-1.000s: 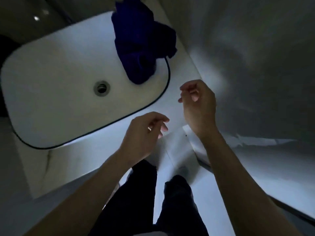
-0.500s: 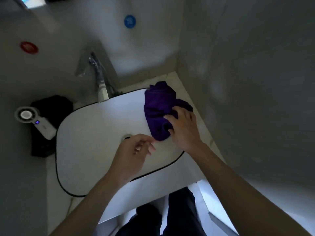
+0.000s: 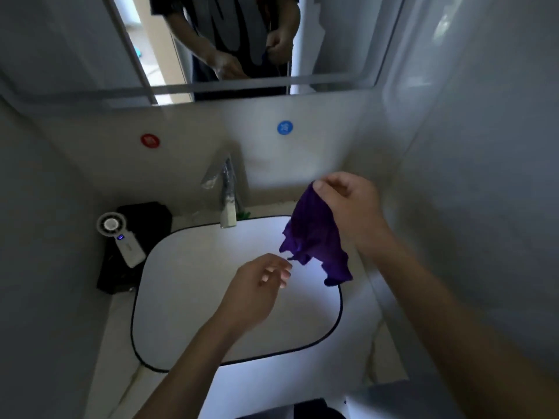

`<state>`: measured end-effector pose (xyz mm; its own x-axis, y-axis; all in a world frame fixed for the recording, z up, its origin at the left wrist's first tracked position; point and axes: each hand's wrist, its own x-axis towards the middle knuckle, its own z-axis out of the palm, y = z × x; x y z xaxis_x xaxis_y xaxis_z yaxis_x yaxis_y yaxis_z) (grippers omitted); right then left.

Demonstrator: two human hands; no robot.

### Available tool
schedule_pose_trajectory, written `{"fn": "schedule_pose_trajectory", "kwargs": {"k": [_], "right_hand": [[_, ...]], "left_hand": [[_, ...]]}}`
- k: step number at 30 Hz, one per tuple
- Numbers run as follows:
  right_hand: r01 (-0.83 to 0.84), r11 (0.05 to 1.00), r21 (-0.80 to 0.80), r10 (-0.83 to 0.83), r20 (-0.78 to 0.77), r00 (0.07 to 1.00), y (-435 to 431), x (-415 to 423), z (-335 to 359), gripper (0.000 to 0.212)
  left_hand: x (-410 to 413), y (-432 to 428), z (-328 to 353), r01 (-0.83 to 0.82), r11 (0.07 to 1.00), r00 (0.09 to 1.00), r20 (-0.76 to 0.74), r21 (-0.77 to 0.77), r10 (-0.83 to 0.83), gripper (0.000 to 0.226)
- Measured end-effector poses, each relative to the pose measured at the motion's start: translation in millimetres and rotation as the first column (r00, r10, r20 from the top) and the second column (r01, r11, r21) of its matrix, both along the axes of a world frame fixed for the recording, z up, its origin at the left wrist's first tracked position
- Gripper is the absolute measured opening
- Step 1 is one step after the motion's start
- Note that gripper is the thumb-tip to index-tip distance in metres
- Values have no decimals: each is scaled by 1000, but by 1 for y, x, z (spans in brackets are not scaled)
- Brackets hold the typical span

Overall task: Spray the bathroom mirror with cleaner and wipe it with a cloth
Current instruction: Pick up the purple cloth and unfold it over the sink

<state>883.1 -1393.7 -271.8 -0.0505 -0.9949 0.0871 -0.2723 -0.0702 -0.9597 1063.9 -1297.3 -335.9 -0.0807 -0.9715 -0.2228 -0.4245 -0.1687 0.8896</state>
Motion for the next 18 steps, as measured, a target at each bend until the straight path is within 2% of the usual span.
{"fn": "schedule_pose_trajectory", "kwargs": {"k": [3,6,9,12,15,18], "right_hand": [[-29,999,-31,32,111,993,-2,14,44,10],[-36,999,-29,42,266,963,-2,28,85,13],[-98,995,-38,104,434,895,1,40,124,11],[-134,988,-74,152,559,815,4,52,159,11],[-144,984,-103,176,670,721,4,66,188,9],[-136,981,-136,192,760,621,0,78,215,5]], "left_hand": [[1,-13,18,15,997,1000,15,-78,-13,43],[6,-26,37,-30,989,999,-29,-142,26,31],[14,-35,59,-59,989,993,-114,-132,44,27],[26,-44,79,-63,988,991,-128,-142,44,33],[42,-45,102,-23,998,976,-216,-61,10,42],[62,-43,114,97,995,979,-183,37,-88,39]]}}
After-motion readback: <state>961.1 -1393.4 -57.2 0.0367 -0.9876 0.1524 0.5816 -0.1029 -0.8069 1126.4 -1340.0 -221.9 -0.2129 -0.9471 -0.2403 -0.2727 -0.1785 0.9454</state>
